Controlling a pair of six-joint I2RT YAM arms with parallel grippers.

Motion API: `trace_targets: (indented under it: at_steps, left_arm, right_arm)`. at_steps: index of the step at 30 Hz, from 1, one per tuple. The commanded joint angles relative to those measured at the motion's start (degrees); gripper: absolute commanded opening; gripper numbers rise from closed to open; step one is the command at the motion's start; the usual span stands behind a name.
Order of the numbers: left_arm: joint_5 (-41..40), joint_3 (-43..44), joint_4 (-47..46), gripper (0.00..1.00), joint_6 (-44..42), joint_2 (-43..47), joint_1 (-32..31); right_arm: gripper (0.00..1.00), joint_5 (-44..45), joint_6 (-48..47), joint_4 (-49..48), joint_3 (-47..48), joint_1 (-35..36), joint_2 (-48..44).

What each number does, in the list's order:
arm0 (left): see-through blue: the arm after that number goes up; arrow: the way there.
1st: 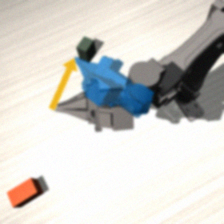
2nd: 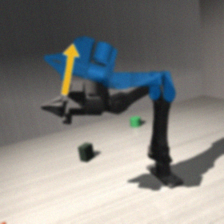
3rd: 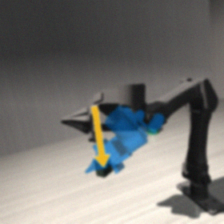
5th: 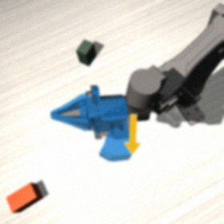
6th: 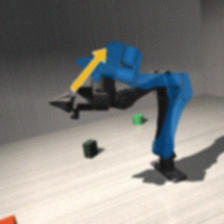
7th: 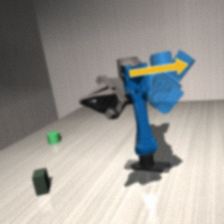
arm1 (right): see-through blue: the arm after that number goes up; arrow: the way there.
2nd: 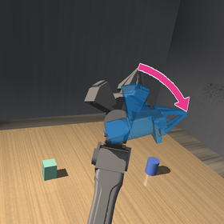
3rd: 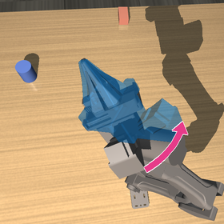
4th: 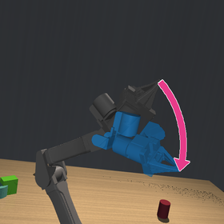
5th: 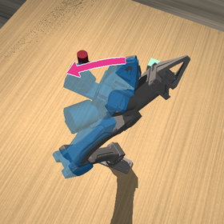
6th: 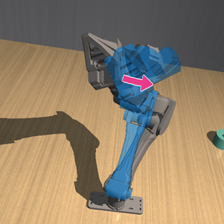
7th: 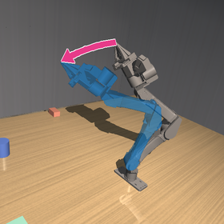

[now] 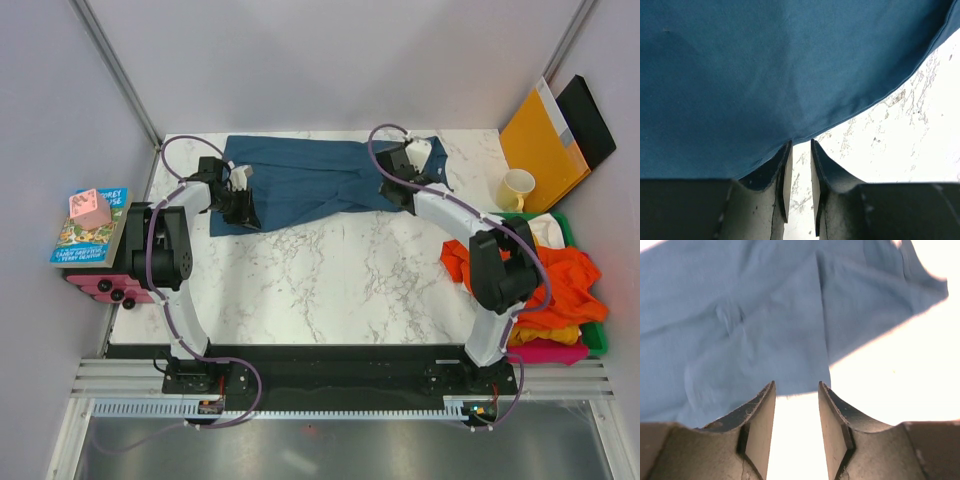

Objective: Fold and stack the t-shirts
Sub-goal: Fold the tshirt

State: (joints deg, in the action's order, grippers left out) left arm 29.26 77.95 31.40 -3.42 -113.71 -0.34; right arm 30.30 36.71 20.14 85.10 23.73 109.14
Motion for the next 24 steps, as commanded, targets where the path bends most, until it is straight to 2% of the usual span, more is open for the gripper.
trace_targets:
  at_steps: [1, 3, 7, 17, 24]
  left_arm:
    - [2.12, 0.62, 0.33, 0.28, 0.43, 1.91, 0.25]
    - [2.47, 0.53, 0.33, 0.27, 0.78, 1.65, 0.25]
    - [2.12, 0.27, 0.42, 0.27, 0.87, 1.47, 0.25]
    - [2.56, -0.08, 0.33, 0.27, 1.22, 2.53, 0.25]
    - [2.04, 0.01, 0.42, 0.27, 1.22, 1.92, 0.25]
  right_arm:
    - [0.46, 0.81, 5.9, -1.77, -11.78, 0.97, -5.86]
    - [0.46, 0.9, 6.36, -2.82, -15.12, 0.97, -6.31]
    - [0.45, 1.68, 6.88, -3.88, -15.67, 0.97, -5.17]
    - [0.46, 1.51, 6.44, -4.76, -6.97, 0.27, 1.95]
    - [0.47, 0.98, 8.55, -4.85, -6.44, -1.31, 5.29]
